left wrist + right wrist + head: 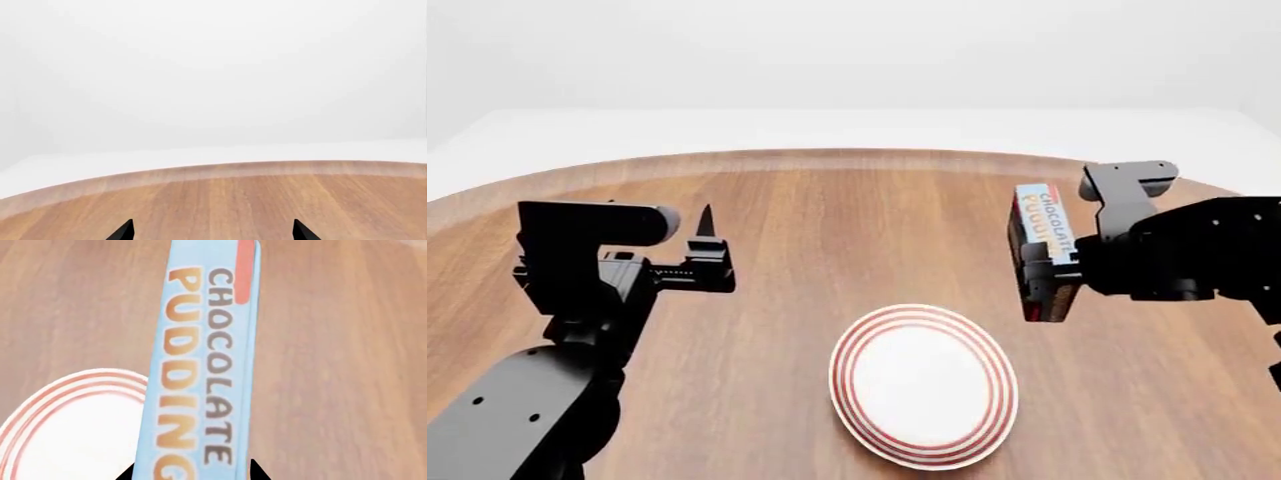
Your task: Put the chocolate pudding to the right of the plate.
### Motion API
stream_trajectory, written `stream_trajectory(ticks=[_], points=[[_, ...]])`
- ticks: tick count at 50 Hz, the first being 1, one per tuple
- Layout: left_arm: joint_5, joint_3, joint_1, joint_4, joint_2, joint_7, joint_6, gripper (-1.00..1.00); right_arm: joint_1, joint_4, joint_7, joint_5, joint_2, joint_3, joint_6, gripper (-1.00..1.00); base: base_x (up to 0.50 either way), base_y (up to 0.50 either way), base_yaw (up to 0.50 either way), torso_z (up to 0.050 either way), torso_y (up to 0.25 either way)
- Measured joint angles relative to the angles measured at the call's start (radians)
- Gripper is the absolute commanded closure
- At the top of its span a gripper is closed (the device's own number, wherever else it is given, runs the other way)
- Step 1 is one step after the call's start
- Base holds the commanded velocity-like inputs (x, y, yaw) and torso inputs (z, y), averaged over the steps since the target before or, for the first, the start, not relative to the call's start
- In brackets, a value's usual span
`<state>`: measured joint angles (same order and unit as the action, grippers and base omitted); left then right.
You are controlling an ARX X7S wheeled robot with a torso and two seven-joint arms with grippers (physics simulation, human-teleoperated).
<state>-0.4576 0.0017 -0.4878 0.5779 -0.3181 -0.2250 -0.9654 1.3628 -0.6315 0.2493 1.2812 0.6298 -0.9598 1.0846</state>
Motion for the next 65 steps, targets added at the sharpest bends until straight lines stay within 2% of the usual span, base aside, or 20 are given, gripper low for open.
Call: stream_trajectory(ticks=[19,31,45,65], points=[[-0.002,0.009,0.003,-0.009,-0.003,-0.004,0.01,-1.0,-0.034,-0.184,-0.175,-0.108,-0.001,-0.073,-0.096,1.0,0.0,0.0,0.0,0.0,0.0],[-0.005,0.012,0.005,-0.011,-0.006,-0.008,0.013,-1.0,-0.04,-0.355,-0.288,-0.181,-0.041,-0.124,-0.16,1.0,0.0,0.0,0.0,0.0,0.0],[-0.01,0.013,0.006,-0.015,-0.009,-0.01,0.018,-1.0,-0.08,-0.351,-0.326,-0.203,-0.018,-0.15,-0.17,1.0,0.0,0.0,0.0,0.0,0.0],[-0.017,0.018,0.008,-0.016,-0.013,-0.015,0.021,-1.0,-0.13,-0.605,-0.48,-0.299,-0.137,-0.167,-0.292,1.0,0.0,0.0,0.0,0.0,0.0]])
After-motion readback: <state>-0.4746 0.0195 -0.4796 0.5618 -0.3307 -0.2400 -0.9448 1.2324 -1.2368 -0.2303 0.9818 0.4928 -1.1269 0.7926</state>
